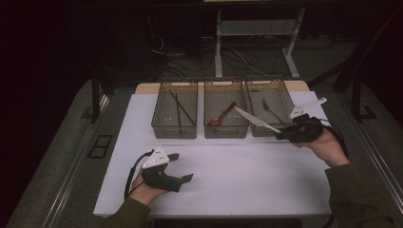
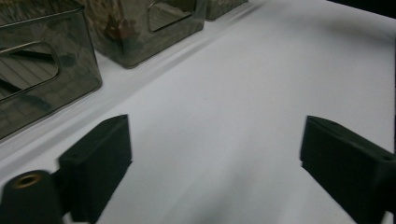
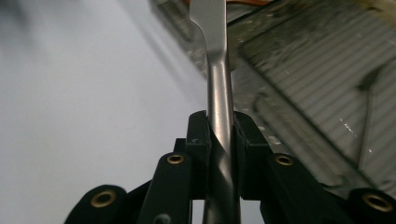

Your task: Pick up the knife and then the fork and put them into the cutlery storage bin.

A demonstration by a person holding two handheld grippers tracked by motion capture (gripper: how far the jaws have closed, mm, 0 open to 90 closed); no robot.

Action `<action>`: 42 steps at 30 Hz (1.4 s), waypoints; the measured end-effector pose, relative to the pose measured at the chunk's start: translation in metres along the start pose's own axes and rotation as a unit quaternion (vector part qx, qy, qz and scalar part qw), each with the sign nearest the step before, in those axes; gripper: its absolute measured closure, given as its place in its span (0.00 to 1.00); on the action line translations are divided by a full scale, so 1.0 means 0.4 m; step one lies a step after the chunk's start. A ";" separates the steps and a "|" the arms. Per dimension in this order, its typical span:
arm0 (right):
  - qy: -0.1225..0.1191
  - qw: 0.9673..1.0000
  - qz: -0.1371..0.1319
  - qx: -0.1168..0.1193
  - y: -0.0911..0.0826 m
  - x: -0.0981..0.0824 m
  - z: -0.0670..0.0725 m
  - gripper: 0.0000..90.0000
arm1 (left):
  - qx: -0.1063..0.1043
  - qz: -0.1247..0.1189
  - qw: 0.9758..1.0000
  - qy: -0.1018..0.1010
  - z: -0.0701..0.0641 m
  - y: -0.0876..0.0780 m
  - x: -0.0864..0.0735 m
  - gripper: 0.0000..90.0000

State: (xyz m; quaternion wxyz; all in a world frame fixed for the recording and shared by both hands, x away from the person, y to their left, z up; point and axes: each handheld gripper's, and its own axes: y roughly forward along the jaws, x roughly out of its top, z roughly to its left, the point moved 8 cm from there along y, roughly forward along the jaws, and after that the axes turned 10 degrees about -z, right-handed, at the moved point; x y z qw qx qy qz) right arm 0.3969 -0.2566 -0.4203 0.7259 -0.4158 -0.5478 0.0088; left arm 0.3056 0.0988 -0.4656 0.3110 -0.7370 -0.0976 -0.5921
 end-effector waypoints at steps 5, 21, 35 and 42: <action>0.029 0.999 -0.008 -0.029 -0.009 0.023 -0.054 0.86 | 0.004 0.001 1.000 0.003 0.003 0.006 -0.003 0.00; 0.135 0.983 -0.017 -0.119 0.011 0.050 -0.227 0.86 | -0.008 0.005 1.000 -0.001 -0.003 0.013 -0.006 0.00; 0.189 0.970 0.041 -0.149 0.098 0.030 -0.291 0.86 | -0.020 0.014 1.000 0.004 -0.013 0.018 -0.011 0.00; 0.191 0.969 0.057 -0.142 0.131 0.022 -0.287 0.86 | -0.027 0.023 0.999 0.009 -0.021 0.023 -0.016 0.00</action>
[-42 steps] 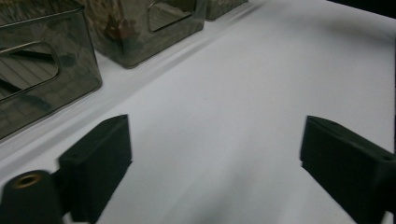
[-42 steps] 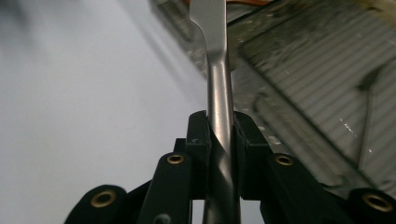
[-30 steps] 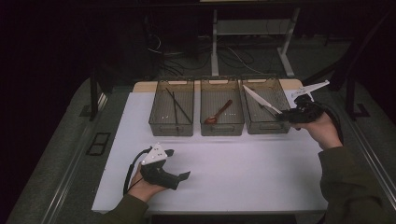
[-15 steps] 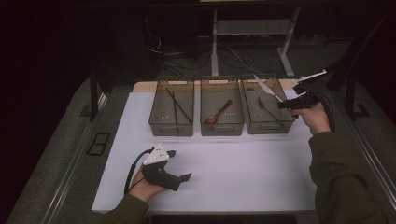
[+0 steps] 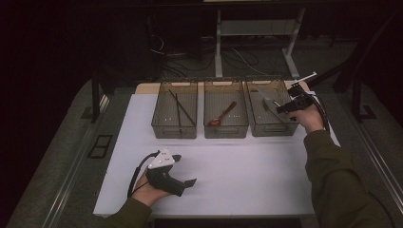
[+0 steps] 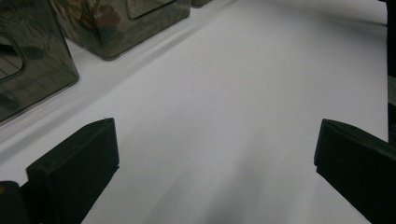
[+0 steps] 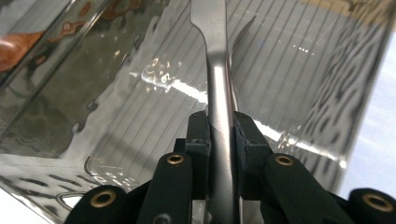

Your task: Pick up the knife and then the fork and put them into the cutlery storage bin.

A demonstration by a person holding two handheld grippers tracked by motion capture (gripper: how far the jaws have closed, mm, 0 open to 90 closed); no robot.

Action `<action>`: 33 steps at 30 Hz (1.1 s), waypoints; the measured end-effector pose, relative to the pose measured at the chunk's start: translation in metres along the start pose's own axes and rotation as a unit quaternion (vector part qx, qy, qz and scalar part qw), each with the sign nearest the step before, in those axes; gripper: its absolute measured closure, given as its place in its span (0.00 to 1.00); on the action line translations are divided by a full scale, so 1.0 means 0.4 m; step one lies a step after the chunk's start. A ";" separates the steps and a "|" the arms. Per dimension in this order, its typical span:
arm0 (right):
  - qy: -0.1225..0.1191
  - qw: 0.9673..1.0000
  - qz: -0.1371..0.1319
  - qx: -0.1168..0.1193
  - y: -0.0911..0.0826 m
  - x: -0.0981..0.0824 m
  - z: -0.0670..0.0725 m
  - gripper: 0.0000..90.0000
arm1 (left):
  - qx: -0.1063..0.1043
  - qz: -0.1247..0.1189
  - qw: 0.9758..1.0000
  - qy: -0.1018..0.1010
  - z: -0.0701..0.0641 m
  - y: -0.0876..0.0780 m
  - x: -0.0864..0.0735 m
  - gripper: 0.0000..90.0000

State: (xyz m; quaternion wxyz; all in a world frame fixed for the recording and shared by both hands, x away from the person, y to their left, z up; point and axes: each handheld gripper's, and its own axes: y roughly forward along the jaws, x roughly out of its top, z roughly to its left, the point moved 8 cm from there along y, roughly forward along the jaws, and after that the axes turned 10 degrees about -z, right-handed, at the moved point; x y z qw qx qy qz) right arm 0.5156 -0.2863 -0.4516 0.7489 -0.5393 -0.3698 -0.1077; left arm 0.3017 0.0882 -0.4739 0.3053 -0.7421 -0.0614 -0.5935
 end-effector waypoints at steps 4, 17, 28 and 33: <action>-0.006 1.000 0.000 -0.002 0.012 -0.004 0.005 0.82 | -0.001 -0.001 1.000 -0.001 -0.001 -0.001 0.001 0.00; 0.002 0.998 -0.057 0.025 -0.013 0.023 0.015 0.51 | 0.000 -0.002 1.000 0.002 -0.001 -0.001 0.002 0.00; -0.006 0.991 -0.115 0.065 -0.059 0.028 0.050 0.34 | 0.007 -0.012 1.000 0.002 0.006 -0.008 0.009 0.00; -0.013 0.987 -0.140 0.074 -0.086 0.021 0.062 0.32 | 0.005 -0.009 1.000 0.006 0.006 -0.007 0.006 0.00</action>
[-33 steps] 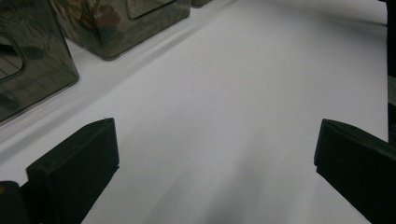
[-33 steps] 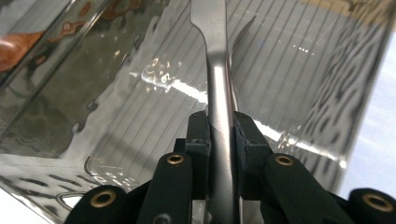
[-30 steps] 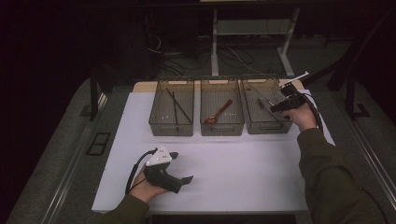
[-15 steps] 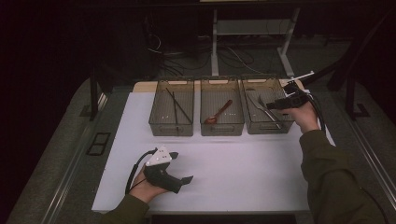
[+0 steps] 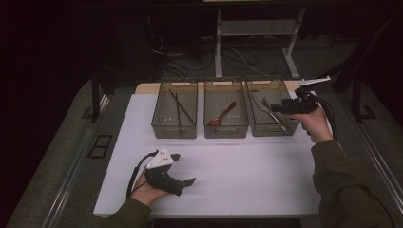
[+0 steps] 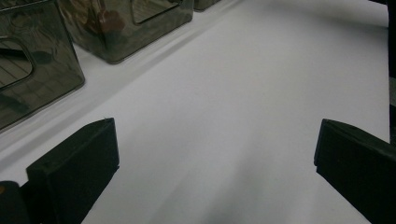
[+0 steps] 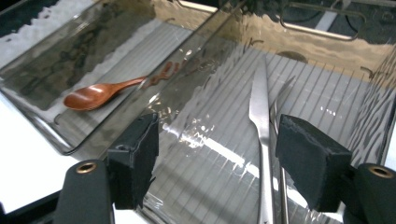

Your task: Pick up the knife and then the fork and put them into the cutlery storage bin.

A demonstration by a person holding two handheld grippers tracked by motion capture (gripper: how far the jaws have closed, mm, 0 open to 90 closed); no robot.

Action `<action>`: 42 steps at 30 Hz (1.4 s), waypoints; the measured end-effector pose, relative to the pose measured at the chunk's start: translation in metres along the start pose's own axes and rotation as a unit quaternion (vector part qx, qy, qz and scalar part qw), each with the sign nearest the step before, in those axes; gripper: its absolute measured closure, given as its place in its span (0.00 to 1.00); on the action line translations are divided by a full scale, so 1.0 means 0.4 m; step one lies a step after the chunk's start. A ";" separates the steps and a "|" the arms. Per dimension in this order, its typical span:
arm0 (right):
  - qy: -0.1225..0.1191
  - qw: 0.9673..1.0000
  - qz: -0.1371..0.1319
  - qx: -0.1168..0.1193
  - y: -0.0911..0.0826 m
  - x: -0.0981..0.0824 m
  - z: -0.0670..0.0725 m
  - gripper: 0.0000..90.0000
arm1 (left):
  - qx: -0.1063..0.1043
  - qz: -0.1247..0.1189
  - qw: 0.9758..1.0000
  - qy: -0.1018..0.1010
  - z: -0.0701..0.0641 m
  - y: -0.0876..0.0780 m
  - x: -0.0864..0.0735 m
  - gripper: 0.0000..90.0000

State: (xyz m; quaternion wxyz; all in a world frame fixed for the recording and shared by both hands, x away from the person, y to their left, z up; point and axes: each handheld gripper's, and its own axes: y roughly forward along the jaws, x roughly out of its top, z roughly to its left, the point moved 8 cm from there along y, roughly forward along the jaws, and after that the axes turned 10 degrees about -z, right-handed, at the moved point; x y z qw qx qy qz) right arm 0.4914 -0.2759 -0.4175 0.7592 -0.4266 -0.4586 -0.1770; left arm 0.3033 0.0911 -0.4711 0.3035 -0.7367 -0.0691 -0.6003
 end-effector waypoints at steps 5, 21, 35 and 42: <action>-0.004 0.999 -0.024 0.023 -0.028 -0.008 0.025 0.30 | 0.000 -0.006 1.000 0.003 0.010 0.000 0.002 0.00; -0.053 0.996 -0.033 0.062 -0.085 -0.083 0.130 0.25 | -0.002 -0.017 1.000 0.002 0.027 -0.003 -0.002 0.00; -0.067 0.994 -0.048 0.070 -0.130 -0.171 0.186 0.22 | -0.005 -0.013 1.000 0.002 0.020 -0.002 -0.004 0.00; -0.078 0.993 -0.048 0.072 -0.138 -0.213 0.206 0.20 | -0.007 -0.012 1.000 0.000 0.017 -0.002 -0.004 0.00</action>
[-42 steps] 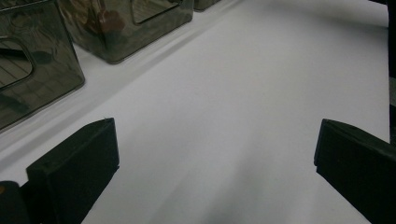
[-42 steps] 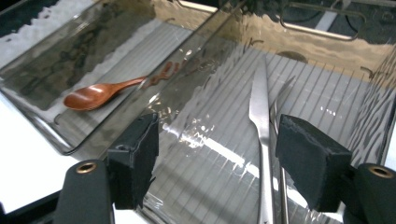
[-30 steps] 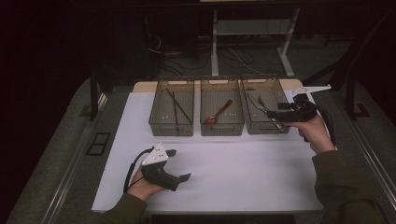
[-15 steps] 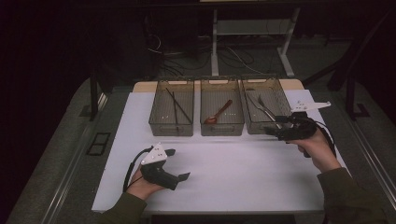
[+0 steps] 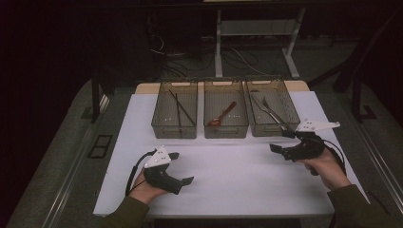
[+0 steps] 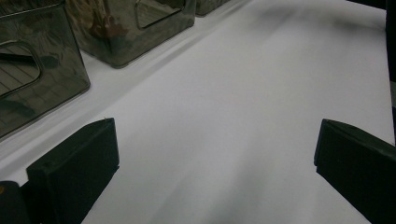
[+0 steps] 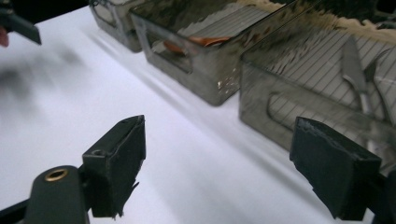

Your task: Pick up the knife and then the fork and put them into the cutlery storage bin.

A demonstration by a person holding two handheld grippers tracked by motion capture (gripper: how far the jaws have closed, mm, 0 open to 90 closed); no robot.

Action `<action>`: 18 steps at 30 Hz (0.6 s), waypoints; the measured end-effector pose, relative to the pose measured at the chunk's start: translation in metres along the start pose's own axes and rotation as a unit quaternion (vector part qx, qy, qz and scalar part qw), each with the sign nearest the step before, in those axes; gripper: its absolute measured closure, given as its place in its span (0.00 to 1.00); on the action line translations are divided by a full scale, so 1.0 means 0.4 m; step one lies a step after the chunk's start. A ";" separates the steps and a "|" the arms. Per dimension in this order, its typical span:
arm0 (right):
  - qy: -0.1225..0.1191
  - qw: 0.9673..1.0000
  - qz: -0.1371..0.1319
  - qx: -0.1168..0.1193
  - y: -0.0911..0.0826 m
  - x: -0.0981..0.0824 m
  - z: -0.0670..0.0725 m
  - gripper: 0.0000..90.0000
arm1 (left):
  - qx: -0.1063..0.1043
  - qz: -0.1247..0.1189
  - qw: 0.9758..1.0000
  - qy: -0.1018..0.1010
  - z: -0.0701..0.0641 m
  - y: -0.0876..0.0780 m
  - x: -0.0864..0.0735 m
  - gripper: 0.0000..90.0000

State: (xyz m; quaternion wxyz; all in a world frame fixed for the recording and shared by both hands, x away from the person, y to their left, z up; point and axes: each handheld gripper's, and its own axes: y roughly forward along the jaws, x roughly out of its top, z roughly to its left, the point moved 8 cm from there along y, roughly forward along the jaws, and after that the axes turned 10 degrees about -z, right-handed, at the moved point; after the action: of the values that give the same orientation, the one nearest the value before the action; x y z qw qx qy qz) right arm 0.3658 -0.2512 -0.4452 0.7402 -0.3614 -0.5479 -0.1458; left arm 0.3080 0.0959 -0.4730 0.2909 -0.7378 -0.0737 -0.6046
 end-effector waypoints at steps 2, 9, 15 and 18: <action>-0.005 1.000 0.001 0.002 -0.002 -0.012 0.012 0.20 | -0.001 0.000 1.000 0.000 -0.001 0.000 0.000 0.00; -0.018 1.000 -0.002 0.001 -0.013 -0.045 0.039 0.19 | -0.003 0.001 1.000 0.000 -0.003 0.002 -0.001 0.00; -0.009 1.000 -0.016 -0.010 -0.037 -0.073 0.047 0.19 | -0.007 0.002 1.000 0.000 -0.006 0.002 -0.001 0.00; -0.005 1.000 -0.019 -0.012 -0.049 -0.087 0.048 0.19 | -0.006 0.001 1.000 -0.001 -0.006 0.002 0.000 0.00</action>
State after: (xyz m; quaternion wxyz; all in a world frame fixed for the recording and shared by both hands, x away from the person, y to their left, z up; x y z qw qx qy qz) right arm 0.3278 -0.2578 -0.4670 0.7304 -0.3601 -0.5566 -0.1644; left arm 0.3063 0.0939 -0.4732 0.2869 -0.7401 -0.0696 -0.6042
